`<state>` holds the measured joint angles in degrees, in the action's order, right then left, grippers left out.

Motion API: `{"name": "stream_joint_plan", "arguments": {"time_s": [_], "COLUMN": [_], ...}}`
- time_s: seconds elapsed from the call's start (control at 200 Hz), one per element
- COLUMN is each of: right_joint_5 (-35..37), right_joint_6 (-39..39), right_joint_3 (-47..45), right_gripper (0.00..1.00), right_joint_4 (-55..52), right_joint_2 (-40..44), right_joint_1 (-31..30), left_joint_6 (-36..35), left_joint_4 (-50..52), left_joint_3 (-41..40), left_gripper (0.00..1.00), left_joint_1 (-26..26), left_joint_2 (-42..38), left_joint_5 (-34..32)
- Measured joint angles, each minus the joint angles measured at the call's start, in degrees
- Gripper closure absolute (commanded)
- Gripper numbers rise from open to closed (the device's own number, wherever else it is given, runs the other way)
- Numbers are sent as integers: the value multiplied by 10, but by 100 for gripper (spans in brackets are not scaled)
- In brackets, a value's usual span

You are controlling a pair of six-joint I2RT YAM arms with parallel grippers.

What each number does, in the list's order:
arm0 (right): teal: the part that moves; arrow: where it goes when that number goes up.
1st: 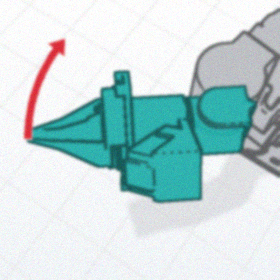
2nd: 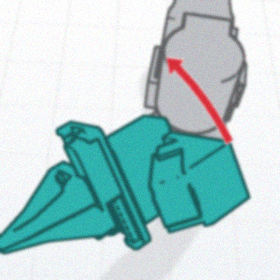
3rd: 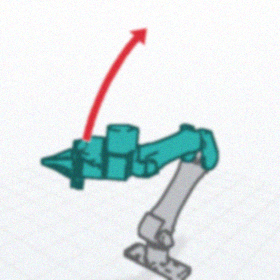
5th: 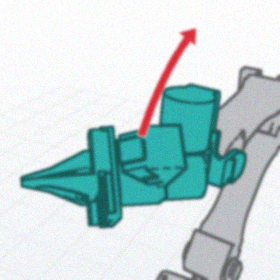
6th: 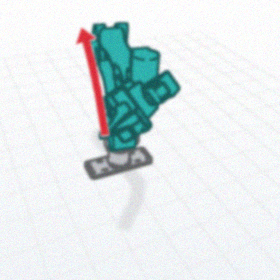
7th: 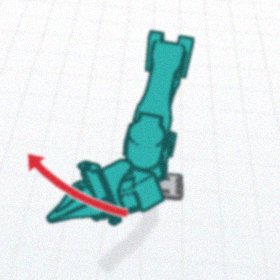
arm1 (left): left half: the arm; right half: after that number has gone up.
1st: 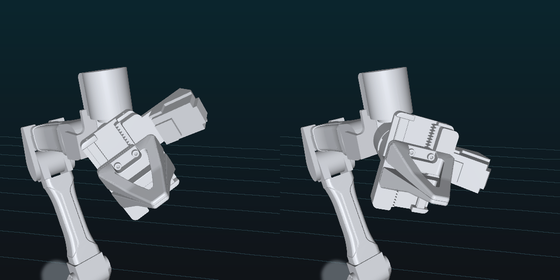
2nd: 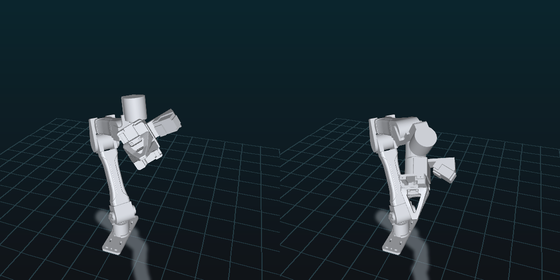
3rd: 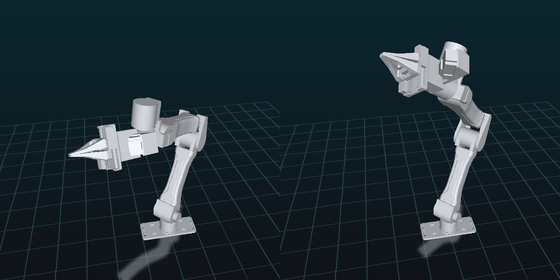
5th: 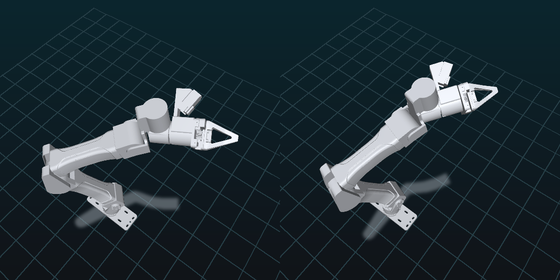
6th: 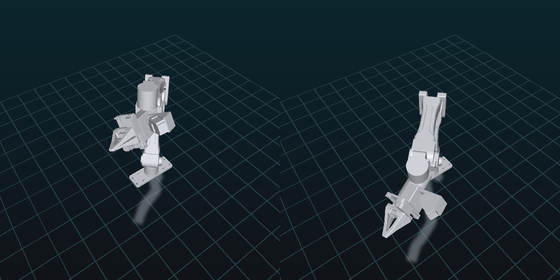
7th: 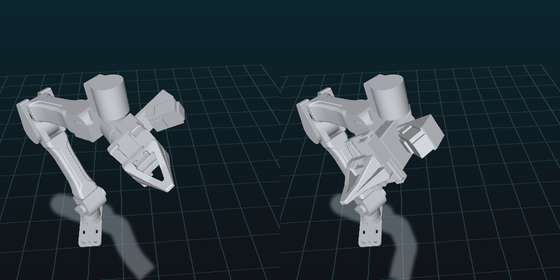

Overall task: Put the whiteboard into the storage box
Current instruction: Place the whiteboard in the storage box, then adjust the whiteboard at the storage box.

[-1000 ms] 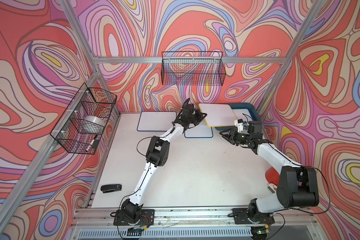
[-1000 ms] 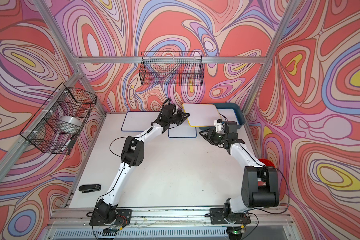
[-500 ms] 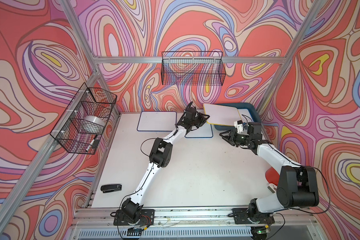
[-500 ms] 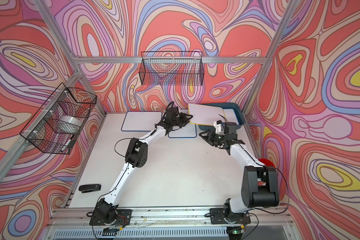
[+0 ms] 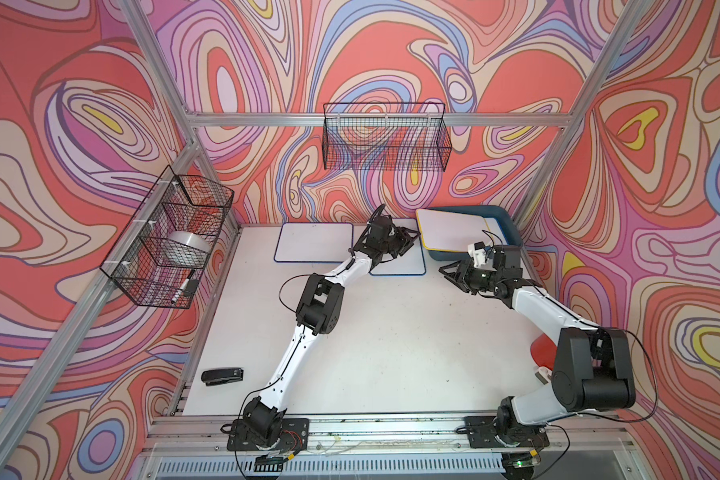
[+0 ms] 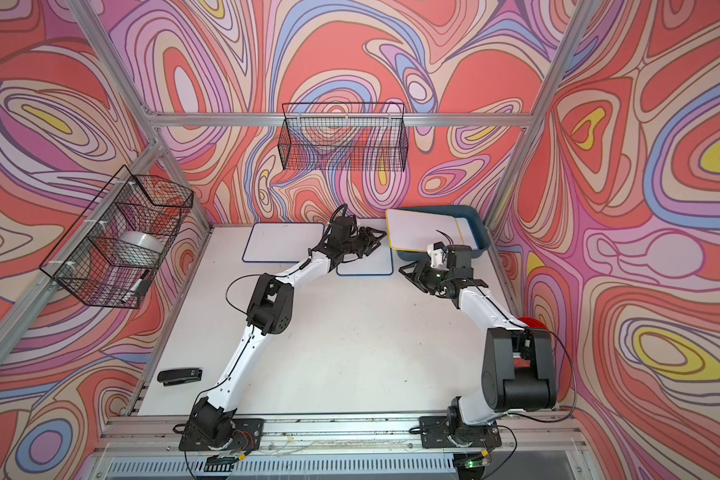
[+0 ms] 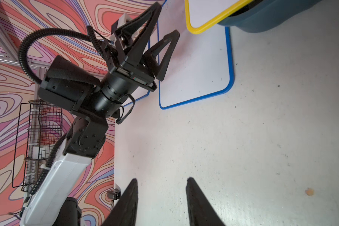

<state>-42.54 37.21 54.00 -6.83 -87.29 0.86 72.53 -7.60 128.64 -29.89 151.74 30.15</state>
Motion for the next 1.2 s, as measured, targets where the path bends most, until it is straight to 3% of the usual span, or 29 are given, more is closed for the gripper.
{"name": "stream_joint_plan", "arguments": {"time_s": [0.336,0.636,0.942,1.202], "right_joint_5": [43,98,161,229], "right_joint_6": [-1,-8,-48,-111], "right_joint_3": [57,249,477,637], "right_gripper": [57,57,57,57], "right_joint_4": [1,-11,-98,-210], "right_joint_2": [-77,-230,-396,-495], "right_joint_1": [-23,-94,-122,-120], "left_joint_6": [-69,-115,-126,-141], "left_joint_4": [-47,-64,-90,-93], "left_joint_3": [-303,-478,-601,-626], "left_gripper": [51,51,52,53], "left_joint_1": [34,67,71,71], "left_joint_2": [-218,-318,-362,-385], "left_joint_5": [0,0,9,9]}}
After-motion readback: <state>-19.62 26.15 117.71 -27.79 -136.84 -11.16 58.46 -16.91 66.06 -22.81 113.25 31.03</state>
